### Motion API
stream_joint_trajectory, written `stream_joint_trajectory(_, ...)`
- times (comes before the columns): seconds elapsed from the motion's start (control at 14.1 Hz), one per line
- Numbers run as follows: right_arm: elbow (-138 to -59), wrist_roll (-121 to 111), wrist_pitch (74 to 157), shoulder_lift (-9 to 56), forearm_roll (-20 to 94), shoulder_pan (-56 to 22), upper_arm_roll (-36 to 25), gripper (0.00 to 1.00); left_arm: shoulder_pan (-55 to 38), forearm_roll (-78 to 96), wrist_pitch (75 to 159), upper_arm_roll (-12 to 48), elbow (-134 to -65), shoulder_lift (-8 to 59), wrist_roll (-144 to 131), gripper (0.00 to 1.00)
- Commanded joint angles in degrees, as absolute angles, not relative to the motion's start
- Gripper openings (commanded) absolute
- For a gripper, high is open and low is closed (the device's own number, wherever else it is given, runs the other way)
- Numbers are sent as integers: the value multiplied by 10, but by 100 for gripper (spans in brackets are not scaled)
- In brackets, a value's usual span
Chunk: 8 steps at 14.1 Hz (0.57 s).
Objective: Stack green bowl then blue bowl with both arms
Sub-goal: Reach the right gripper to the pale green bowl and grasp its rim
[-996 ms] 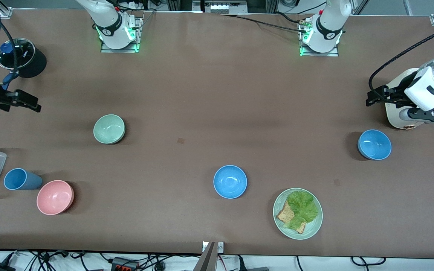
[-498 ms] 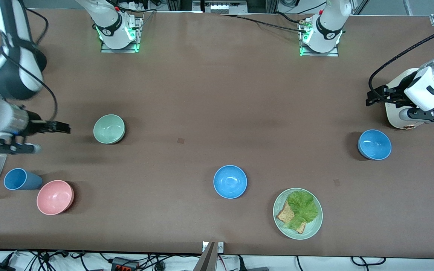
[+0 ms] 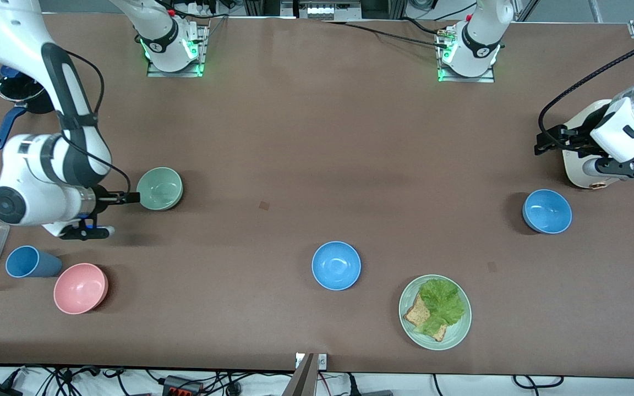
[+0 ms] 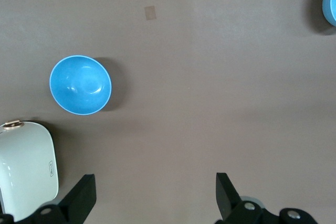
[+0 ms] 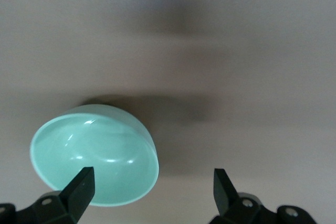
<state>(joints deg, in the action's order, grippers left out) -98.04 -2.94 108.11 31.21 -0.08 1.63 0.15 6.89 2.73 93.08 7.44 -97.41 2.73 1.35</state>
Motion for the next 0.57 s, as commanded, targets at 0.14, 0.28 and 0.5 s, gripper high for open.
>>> stream_joint_trajectory(0.14,-993,-29,1092,334,-1,18,5,97,69,36,918,75,-956,34,18,100)
stream_joint_trajectory(0.28,-1006,-29,1102,339,-1,18,5,88,69,36,918,75,-956,34,18,100)
stream_joint_trajectory(0.5,-1005,-29,1104,347,1,16,6,62,69,37,918,75,-956,34,18,100)
